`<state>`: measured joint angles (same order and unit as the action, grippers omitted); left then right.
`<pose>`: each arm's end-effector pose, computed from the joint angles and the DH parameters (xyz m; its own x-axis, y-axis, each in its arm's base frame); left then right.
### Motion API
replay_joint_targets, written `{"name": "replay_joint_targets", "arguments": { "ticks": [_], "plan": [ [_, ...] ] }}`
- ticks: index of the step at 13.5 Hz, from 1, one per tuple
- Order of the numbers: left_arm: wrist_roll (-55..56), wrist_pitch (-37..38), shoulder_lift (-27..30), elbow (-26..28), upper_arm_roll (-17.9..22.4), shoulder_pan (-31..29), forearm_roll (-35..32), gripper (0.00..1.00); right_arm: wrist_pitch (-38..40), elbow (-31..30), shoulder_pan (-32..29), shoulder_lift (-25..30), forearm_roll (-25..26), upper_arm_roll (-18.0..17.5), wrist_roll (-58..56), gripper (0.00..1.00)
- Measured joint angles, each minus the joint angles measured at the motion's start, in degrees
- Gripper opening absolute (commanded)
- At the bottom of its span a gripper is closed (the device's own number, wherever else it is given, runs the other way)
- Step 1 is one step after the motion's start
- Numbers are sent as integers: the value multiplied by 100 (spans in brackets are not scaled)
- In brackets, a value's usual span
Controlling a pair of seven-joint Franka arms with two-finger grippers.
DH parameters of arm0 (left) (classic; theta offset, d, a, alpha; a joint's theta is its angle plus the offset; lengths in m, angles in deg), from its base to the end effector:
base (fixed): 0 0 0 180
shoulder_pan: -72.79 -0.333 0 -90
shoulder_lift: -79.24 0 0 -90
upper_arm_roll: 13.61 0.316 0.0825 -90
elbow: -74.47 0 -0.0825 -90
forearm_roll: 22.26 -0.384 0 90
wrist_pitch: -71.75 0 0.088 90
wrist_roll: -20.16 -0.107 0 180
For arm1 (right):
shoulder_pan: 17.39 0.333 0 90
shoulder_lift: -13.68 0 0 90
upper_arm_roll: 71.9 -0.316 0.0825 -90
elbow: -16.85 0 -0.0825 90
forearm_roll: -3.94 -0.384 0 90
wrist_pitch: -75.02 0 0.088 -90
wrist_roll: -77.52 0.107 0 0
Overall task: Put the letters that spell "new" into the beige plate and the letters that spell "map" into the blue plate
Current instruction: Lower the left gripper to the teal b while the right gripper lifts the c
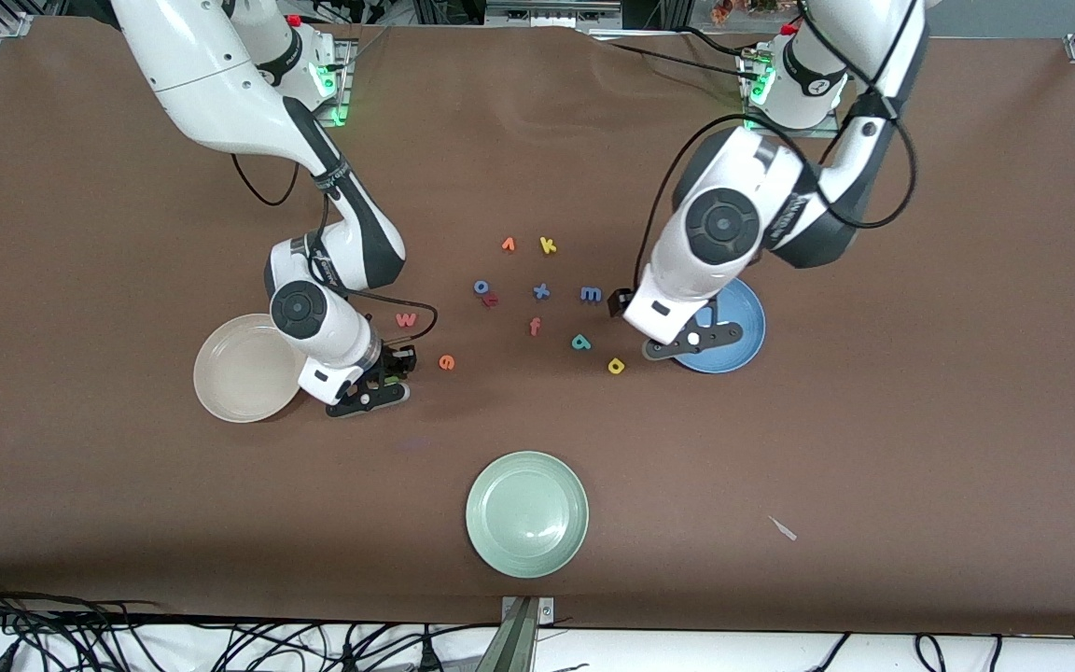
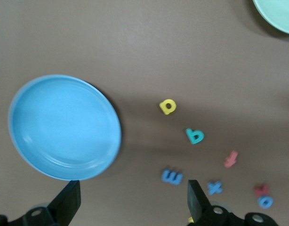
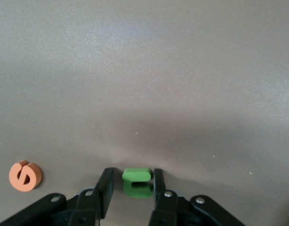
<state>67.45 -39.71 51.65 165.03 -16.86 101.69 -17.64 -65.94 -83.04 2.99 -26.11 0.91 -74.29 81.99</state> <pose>0.5686 -0.3581 0.3507 0.9430 0.2965 -0.1512 0.2969 -0.9547 -0.0205 0.6163 0.2561 0.1789 0.9641 0.2650 0.0162 0.2655 -0.9621 -0.0623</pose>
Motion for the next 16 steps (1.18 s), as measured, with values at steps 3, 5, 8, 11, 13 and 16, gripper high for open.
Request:
{"name": "replay_joint_targets", "arguments": {
  "ticks": [3, 5, 8, 11, 13, 16],
  "plan": [
    [1201, -522, -348, 3, -5, 363, 0, 100, 0, 0, 0, 5, 1, 4, -2, 21],
    [1676, -855, -571, 3, -4, 507, 0, 100, 1, 0, 3, 8, 1, 3, -2, 20],
    [2010, -1273, -888, 3, 0, 580, 0, 100, 1, 1, 5, 8, 1, 3, -2, 16],
    [2242, -1643, -1181, 3, 1, 620, 0, 99, 79, 34, 5, 10, 1, 9, -2, 15],
    [2326, -1748, -1300, 2, 1, 648, 0, 90, 310, 144, 4, 37, 1, 44, -5, 15],
    [2455, -2071, -1447, 15, 1, 655, 0, 74, 688, 352, -2, 78, 2, 162, -40, 15]
  ]
}}
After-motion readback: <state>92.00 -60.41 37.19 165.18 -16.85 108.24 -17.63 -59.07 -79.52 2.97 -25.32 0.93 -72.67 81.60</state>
